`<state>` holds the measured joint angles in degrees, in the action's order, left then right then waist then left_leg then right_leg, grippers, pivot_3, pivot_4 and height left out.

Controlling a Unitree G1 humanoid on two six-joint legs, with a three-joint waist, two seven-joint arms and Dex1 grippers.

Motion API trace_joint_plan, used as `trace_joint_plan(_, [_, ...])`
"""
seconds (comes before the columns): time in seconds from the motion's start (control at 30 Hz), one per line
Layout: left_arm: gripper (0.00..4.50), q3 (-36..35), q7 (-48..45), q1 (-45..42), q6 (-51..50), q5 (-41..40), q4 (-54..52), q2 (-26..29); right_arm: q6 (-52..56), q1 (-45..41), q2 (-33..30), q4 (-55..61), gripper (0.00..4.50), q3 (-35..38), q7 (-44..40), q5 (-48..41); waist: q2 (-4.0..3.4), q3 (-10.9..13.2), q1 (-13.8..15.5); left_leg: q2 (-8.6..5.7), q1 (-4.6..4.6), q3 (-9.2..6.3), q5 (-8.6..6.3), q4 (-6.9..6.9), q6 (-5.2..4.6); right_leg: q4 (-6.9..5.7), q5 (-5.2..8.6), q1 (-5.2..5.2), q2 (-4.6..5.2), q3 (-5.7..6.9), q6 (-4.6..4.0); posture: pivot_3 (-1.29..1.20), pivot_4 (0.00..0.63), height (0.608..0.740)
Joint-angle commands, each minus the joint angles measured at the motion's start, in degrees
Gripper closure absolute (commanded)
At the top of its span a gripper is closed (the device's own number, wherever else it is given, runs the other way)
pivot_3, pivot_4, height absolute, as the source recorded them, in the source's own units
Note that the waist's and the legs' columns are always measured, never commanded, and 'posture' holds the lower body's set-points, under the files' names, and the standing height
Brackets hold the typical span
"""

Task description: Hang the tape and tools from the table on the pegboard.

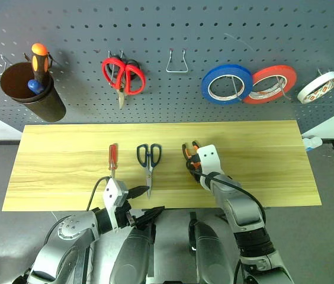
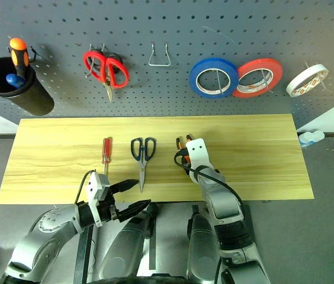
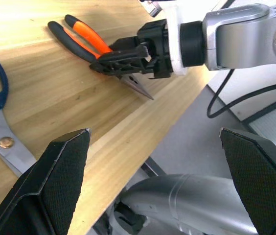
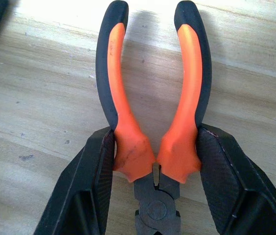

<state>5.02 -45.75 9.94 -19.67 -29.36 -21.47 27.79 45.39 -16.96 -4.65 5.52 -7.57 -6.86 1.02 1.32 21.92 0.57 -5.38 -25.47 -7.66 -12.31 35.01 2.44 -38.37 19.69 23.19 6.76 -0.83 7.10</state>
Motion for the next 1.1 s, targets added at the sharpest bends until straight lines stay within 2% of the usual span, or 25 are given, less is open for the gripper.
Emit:
trace_joint_plan(0.03, [0.08,0.03,-1.33,0.05,1.3,0.1,0.66,-0.22,-1.45,0.69,-0.76,3.44,2.36,0.61,-1.37,-0.93,0.02,-0.28,0.0,0.0,0.0,0.0,0.0,0.0,0.01,-0.01,0.0,0.0,0.0,0.01,0.0,0.09,0.297,0.738])
trace_joint_plan(0.47, [0.08,-0.05,-3.65,-3.71,2.22,0.65,4.52,0.0,-2.99,2.21,-4.6,6.62,2.36,2.92,-7.76,-4.61,0.07,-2.02,-0.34,0.0,0.06,0.0,0.1,0.14,0.12,-0.33,-0.01,0.0,-0.01,0.03,-0.01,0.07,0.273,0.738])
trace_joint_plan(1.1, [0.08,-0.7,-6.74,-7.99,2.35,1.34,8.76,0.51,-10.37,2.46,-2.88,12.88,2.36,9.18,-14.98,-18.83,0.05,-4.05,-1.6,0.02,0.17,-0.04,0.33,0.27,0.26,-0.88,-0.09,0.06,-0.06,0.04,-0.14,0.04,0.244,0.738])
